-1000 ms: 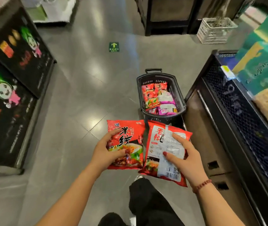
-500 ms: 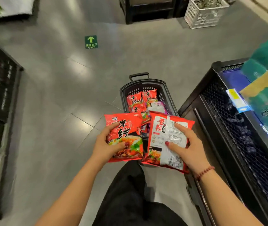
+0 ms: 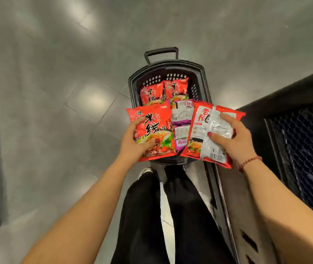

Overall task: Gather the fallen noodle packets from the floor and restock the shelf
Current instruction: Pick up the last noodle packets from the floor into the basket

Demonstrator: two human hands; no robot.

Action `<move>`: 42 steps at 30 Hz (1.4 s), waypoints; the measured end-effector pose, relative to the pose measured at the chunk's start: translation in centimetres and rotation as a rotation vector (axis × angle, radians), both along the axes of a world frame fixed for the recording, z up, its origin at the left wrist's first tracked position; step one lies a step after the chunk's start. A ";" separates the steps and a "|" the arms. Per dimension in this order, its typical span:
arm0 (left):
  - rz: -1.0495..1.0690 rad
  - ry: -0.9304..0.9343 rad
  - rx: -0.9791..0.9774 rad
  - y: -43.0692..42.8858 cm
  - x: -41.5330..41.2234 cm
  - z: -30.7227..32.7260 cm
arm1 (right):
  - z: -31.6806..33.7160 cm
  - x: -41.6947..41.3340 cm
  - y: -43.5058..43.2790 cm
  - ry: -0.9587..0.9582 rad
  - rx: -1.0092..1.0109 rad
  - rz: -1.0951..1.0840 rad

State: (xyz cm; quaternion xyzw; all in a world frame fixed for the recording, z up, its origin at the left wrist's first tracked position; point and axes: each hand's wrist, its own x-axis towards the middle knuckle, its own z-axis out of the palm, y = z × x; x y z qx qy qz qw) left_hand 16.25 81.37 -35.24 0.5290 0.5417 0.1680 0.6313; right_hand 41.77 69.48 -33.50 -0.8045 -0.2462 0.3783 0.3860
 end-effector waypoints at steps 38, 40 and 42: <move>-0.862 0.772 0.666 -1.4 5.2 -25.2 | -28.0 0.5 1.4 -0.671 -0.432 0.841; -0.782 0.690 0.725 -1.2 5.1 -22.9 | -25.5 0.2 1.6 -0.638 -0.417 0.729; -0.737 0.627 0.755 -0.8 5.2 -20.0 | -22.3 0.0 1.6 -0.636 -0.392 0.663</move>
